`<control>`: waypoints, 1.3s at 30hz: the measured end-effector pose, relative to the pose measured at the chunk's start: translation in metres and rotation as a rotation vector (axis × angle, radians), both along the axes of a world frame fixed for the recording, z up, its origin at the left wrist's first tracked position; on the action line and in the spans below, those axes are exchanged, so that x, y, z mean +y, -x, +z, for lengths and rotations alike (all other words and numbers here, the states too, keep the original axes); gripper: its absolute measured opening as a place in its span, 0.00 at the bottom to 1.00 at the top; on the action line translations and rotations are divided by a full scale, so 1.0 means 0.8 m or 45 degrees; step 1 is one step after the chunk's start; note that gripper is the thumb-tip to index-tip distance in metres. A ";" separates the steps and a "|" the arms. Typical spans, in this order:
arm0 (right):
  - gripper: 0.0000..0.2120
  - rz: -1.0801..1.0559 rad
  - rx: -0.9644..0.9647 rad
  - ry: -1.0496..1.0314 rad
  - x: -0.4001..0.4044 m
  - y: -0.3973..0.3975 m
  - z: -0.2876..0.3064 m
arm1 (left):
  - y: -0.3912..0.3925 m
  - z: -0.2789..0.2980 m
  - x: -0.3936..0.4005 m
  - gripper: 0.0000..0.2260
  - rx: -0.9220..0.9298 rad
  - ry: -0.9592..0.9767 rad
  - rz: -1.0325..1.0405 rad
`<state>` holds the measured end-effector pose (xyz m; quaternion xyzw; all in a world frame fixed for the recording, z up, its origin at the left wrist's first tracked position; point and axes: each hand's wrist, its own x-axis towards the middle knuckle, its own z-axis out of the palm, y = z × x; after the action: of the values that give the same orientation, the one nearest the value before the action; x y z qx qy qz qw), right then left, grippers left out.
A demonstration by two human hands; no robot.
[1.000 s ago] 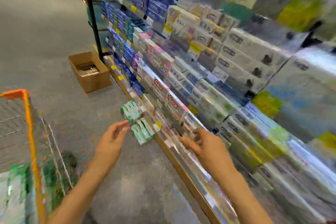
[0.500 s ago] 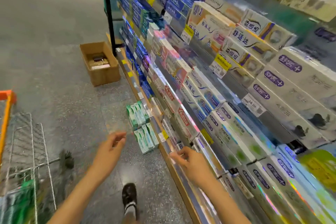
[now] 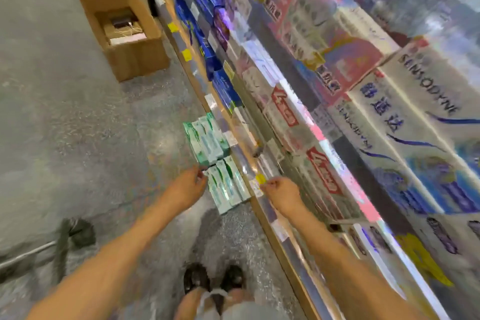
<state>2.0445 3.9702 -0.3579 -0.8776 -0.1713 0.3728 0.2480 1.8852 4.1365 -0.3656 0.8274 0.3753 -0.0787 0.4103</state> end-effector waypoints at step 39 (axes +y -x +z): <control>0.52 0.251 -0.594 0.437 0.074 -0.009 -0.596 | -0.214 -0.565 0.002 0.32 0.517 -1.241 -1.658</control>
<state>2.0516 4.0292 -0.8345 -0.9478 -0.2425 0.2069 0.0127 2.0562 4.1382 -0.8175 0.9333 -0.1189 -0.2763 -0.1962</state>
